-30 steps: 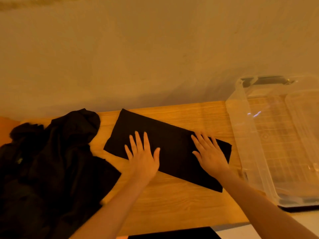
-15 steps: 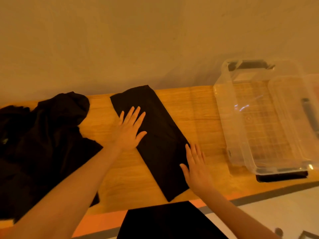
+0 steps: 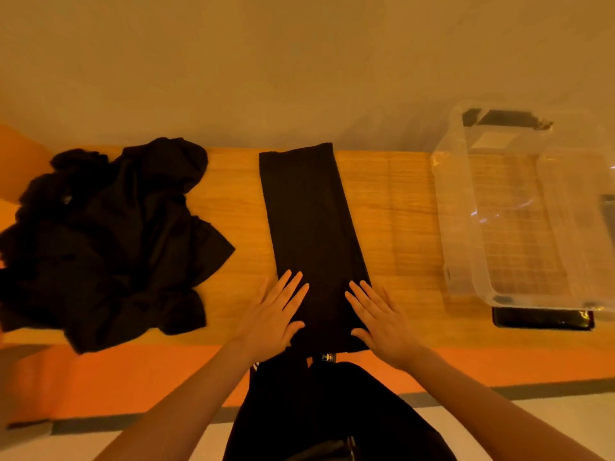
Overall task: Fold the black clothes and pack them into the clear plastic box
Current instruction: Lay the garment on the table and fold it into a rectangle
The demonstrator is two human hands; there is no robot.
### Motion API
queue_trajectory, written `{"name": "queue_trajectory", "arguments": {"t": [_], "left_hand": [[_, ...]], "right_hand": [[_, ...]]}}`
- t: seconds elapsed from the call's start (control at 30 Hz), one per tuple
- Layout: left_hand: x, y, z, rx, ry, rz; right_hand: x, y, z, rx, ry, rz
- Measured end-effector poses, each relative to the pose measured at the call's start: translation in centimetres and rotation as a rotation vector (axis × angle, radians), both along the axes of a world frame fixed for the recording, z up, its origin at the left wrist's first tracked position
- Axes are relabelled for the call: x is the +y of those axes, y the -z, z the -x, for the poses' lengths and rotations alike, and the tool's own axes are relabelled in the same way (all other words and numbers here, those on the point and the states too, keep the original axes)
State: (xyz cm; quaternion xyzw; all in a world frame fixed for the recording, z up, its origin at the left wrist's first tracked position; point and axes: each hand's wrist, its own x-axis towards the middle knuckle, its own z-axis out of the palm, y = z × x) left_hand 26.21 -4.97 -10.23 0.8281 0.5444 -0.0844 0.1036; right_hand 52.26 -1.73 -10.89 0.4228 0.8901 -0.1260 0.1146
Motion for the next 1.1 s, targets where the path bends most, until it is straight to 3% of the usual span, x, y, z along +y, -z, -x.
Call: {"name": "queue_trajectory", "arguments": {"t": [0.17, 0.57, 0.83, 0.97, 1.1], "left_hand": [[-3.9, -0.4, -3.0, 0.0, 0.185, 0.018], [-5.3, -0.6, -3.7, 0.072, 0.15, 0.004], [-5.4, -1.2, -2.3, 0.114, 0.216, 0.168], [-4.2, -2.1, -2.4, -0.05, 0.152, 0.2], [-2.6, -3.8, -2.4, -0.49, -0.354, 0.392]], "right_hand": [[-1.1, -0.6, -1.7, -0.063, -0.215, 0.011], [-2.0, 0.0, -2.6, -0.001, -0.352, -0.211], [-1.6, -1.5, -1.9, 0.065, -0.29, -0.046], [-0.2, -3.9, -1.2, 0.194, -0.072, 0.275], [1.7, -6.4, -0.1, 0.273, 0.235, 0.555]]}}
